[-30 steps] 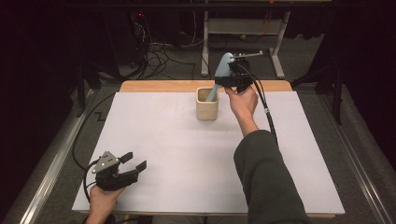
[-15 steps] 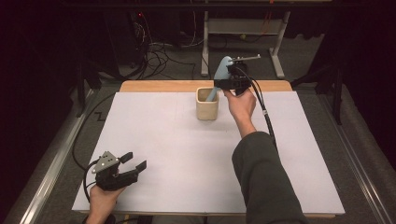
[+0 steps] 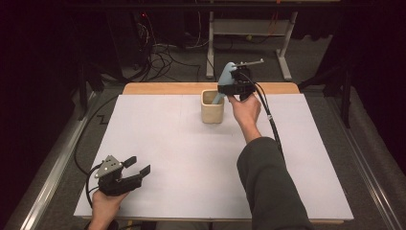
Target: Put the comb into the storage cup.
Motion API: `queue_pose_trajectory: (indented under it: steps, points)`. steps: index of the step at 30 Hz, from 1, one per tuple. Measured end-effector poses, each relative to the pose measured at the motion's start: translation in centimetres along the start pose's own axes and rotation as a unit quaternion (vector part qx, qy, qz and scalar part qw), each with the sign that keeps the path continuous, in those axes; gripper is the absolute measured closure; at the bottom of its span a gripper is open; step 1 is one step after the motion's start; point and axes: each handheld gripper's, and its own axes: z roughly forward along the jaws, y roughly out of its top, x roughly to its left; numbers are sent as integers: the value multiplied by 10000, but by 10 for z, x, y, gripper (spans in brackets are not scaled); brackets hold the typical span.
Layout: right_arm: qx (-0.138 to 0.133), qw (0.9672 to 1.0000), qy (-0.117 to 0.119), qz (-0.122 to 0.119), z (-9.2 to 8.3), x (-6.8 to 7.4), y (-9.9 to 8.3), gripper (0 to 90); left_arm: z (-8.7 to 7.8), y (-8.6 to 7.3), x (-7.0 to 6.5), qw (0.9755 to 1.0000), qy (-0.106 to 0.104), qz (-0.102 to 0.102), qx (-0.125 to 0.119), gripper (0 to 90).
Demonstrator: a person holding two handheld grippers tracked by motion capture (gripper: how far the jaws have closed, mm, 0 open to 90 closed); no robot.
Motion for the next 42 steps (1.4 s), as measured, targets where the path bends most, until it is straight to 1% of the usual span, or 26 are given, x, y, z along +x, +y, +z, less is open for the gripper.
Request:
queue_pose_trajectory:
  steps: [11, 18, 25, 42]
  points:
    - [170, 9998, 34, -27, 8, 3, -4, 532, 0, 0, 0, 10000, -7, 0, -2, 325]
    - [222, 9997, 38, -35, 12, 4, -7, 531, 0, 0, 0, 10000, -11, -6, -16, 325]
    - [253, 9996, 65, 47, 14, 0, -12, 527, 0, 0, 0, 10000, -14, 10, -6, 325]
    - [318, 9995, 81, 30, 15, -2, -15, 513, 0, 0, -1, 10000, -13, 33, 22, 325]
